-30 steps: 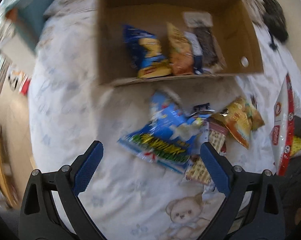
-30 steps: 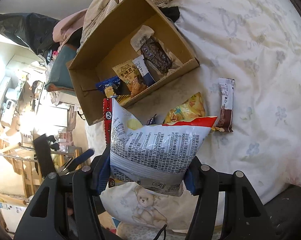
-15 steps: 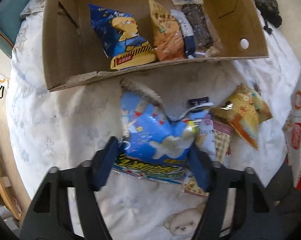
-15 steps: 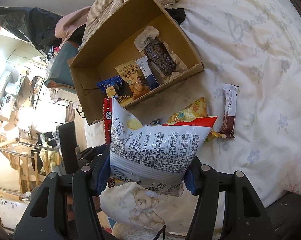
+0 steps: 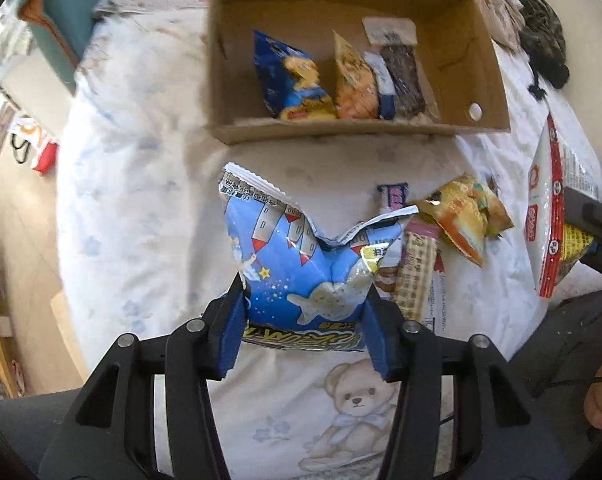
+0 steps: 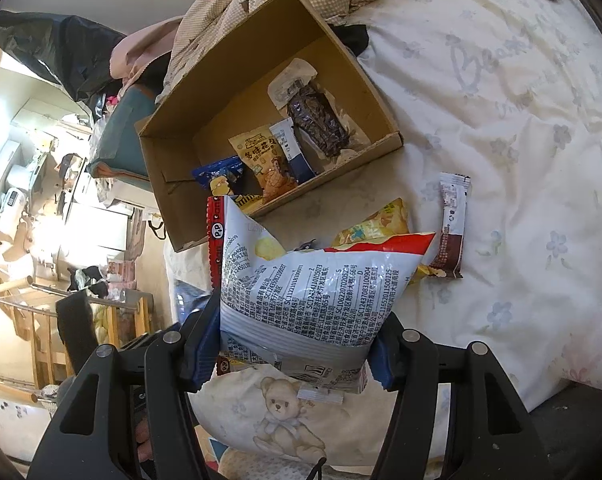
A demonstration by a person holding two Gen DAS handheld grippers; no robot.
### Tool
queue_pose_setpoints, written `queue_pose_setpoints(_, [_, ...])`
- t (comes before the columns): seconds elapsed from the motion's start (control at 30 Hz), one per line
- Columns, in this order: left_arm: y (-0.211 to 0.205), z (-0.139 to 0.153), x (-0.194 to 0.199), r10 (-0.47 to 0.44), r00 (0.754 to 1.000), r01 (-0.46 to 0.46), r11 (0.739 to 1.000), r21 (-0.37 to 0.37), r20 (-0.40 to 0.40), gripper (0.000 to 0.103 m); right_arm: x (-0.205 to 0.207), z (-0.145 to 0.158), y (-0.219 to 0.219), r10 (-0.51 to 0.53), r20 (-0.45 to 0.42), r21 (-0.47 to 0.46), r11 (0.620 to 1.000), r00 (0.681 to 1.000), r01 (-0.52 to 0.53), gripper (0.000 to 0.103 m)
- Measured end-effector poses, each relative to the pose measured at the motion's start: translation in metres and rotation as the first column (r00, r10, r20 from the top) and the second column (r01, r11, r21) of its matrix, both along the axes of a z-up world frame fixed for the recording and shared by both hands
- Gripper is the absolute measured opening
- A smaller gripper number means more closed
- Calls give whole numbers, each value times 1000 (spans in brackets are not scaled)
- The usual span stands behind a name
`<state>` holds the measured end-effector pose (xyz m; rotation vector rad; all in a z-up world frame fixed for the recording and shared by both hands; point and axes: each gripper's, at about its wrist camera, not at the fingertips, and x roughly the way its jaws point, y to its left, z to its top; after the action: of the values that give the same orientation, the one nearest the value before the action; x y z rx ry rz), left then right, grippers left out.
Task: Organize snacks
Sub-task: 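Grasp the blue rocket-print snack bag with the left gripper while the right holds the chip bag, then carry both bags into the cardboard box and open both grippers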
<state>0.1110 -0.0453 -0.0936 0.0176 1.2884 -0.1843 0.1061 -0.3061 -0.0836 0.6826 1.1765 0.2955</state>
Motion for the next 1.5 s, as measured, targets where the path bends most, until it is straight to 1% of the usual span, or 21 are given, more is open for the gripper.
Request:
queue_pose_setpoints(0.1, [12, 1, -5, 53, 999, -53, 998, -34, -3, 48, -2, 2, 4, 14, 8, 0, 1000, 1000, -14, 63])
queue_pose_setpoints(0.17, [18, 7, -9, 75, 997, -74, 996, -41, 23, 48, -4, 4, 6, 24, 19, -3, 1000, 1000, -24, 63])
queue_pose_setpoints(0.23, [29, 21, -15, 93, 994, -89, 994, -56, 64, 48, -7, 8, 7, 31, 31, -1, 1000, 999, -31, 63])
queue_pose_setpoints(0.3, [31, 35, -17, 119, 988, -112, 991, -72, 100, 48, -9, 14, 8, 38, 47, -4, 999, 998, -38, 63])
queue_pose_setpoints(0.37, [34, 46, -14, 140, 984, -131, 988, -84, 115, 48, -5, 23, 9, 48, 61, -11, 999, 997, -47, 63])
queue_pose_setpoints(0.43, [37, 60, -10, 148, 979, -135, 986, -99, 141, 48, 0, 34, 8, 48, 88, -19, 999, 995, -46, 63])
queue_pose_setpoints(0.53, [38, 82, 2, 146, 971, -132, 988, -86, 191, 48, 9, 46, 6, 40, 115, -14, 999, 993, -39, 63])
queue_pose_setpoints(0.67, [37, 98, 27, 161, 962, -143, 985, -92, 222, 48, 24, 59, 6, 37, 149, -27, 999, 988, -33, 63])
queue_pose_setpoints(0.77, [33, 106, 45, 156, 957, -138, 986, -92, 245, 48, 38, 66, 6, 54, 164, -46, 998, 985, -47, 63])
queue_pose_setpoints(0.87, [25, 109, 57, 136, 956, -120, 990, -76, 261, 48, 50, 69, 6, 59, 171, -60, 997, 983, -50, 63])
queue_pose_setpoints(1.03, [15, 105, 84, 122, 959, -110, 992, -59, 256, 48, 76, 69, 7, 65, 179, -81, 995, 982, -51, 63])
queue_pose_setpoints(1.1, [10, 104, 94, 110, 957, -102, 994, -44, 270, 48, 88, 67, 10, 64, 182, -95, 994, 981, -48, 63])
queue_pose_setpoints(1.23, [1, 99, 106, 89, 951, -85, 996, -26, 297, 48, 105, 58, 14, 65, 192, -113, 993, 979, -44, 63])
queue_pose_setpoints(1.3, [-2, 93, 109, 85, 947, -77, 996, -37, 309, 48, 108, 50, 15, 64, 198, -115, 993, 978, -41, 63])
queue_pose_setpoints(1.37, [-3, 89, 110, 79, 945, -69, 997, -43, 316, 48, 111, 39, 13, 53, 181, -98, 995, 982, -36, 63])
queue_pose_setpoints(1.43, [-7, 83, 114, 71, 946, -66, 997, -25, 315, 48, 115, 32, 13, 49, 160, -95, 995, 986, -34, 63])
queue_pose_setpoints(1.5, [-6, 77, 120, 81, 950, -75, 997, -29, 302, 48, 119, 29, 17, 69, 163, -125, 991, 984, -49, 63])
